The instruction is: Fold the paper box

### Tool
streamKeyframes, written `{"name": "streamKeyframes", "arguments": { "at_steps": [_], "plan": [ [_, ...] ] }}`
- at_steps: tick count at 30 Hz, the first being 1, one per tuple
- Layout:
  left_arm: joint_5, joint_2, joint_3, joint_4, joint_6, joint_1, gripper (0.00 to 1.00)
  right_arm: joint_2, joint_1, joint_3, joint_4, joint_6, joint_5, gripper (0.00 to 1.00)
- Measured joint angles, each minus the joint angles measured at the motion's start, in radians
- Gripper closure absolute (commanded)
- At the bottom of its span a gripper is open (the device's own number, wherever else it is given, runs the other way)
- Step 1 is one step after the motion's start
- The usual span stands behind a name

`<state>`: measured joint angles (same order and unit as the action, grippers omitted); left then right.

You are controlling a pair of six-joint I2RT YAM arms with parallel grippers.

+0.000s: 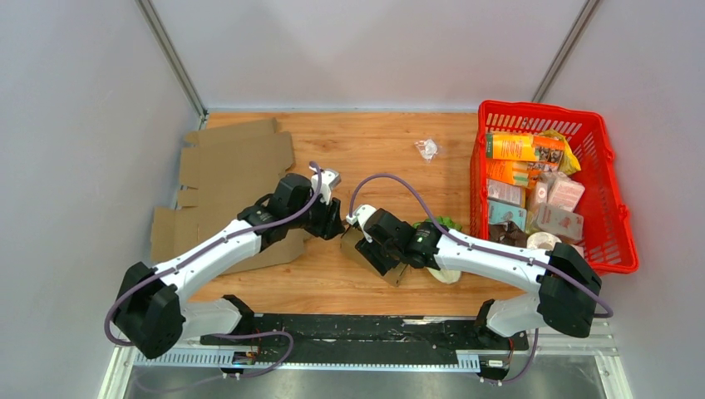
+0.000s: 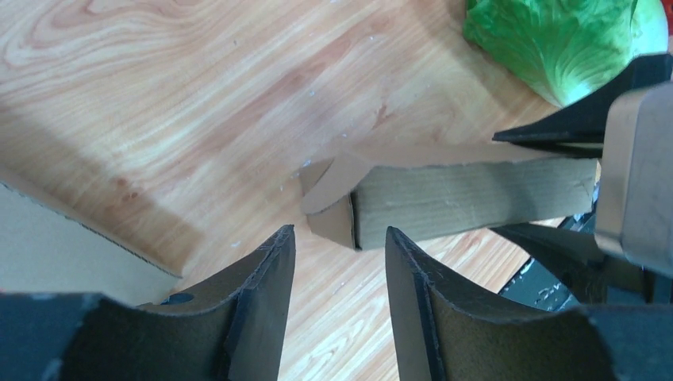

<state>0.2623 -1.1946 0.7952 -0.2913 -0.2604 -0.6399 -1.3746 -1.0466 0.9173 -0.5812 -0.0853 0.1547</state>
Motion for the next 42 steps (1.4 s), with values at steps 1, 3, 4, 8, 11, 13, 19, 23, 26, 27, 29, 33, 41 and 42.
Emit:
{"name": "streamKeyframes", "arguments": {
  "at_steps": [1, 3, 4, 8, 11, 13, 19, 23, 26, 27, 29, 33, 41, 42],
  "plan": [
    [0.0, -0.01, 0.006, 0.007, 0.0, 0.0, 0.47, 0.0, 0.0, 0.0, 0.0, 0.0, 0.0, 0.44],
    [-0.002, -0.038, 0.016, 0.027, 0.001, 0.0, 0.47, 0.0, 0.0, 0.0, 0.0, 0.0, 0.0, 0.44],
    [-0.003, -0.051, 0.017, 0.035, 0.001, 0.0, 0.47, 0.0, 0.0, 0.0, 0.0, 0.0, 0.0, 0.44],
    [-0.011, -0.085, 0.017, 0.049, 0.005, 0.0, 0.48, 0.0, 0.0, 0.0, 0.0, 0.0, 0.0, 0.44],
    [-0.013, -0.095, 0.017, 0.061, 0.008, 0.0, 0.51, 0.0, 0.0, 0.0, 0.0, 0.0, -0.001, 0.44],
    [-0.013, -0.101, 0.017, 0.078, 0.009, 0.0, 0.55, 0.0, 0.0, 0.0, 0.001, 0.001, 0.0, 0.44],
    [0.001, -0.138, 0.022, 0.113, 0.01, 0.0, 0.74, 0.0, 0.0, 0.0, 0.002, 0.0, 0.0, 0.44],
    [0.018, -0.158, 0.04, 0.113, 0.013, -0.003, 0.82, 0.0, 0.0, 0.0, 0.003, 0.0, 0.001, 0.44],
    [0.019, -0.159, 0.045, 0.108, 0.014, -0.013, 0.86, -0.004, 0.0, 0.0, 0.006, 0.0, 0.002, 0.44],
    [0.019, -0.158, 0.045, 0.105, 0.013, -0.014, 0.87, -0.006, 0.0, 0.0, 0.007, 0.0, 0.003, 0.45],
    [0.016, -0.158, 0.048, 0.098, 0.013, -0.019, 0.9, -0.011, 0.0, 0.004, 0.007, 0.0, 0.004, 0.45],
    [-0.006, -0.145, 0.05, 0.078, 0.012, -0.031, 0.94, -0.019, 0.0, 0.009, 0.013, 0.002, 0.01, 0.45],
    [-0.048, -0.128, 0.093, -0.029, -0.006, -0.04, 1.0, -0.037, -0.006, 0.023, 0.024, 0.008, 0.011, 0.45],
    [-0.048, -0.128, 0.105, -0.045, -0.012, -0.039, 1.0, -0.039, -0.006, 0.026, 0.025, 0.008, 0.011, 0.45]
  ]
}}
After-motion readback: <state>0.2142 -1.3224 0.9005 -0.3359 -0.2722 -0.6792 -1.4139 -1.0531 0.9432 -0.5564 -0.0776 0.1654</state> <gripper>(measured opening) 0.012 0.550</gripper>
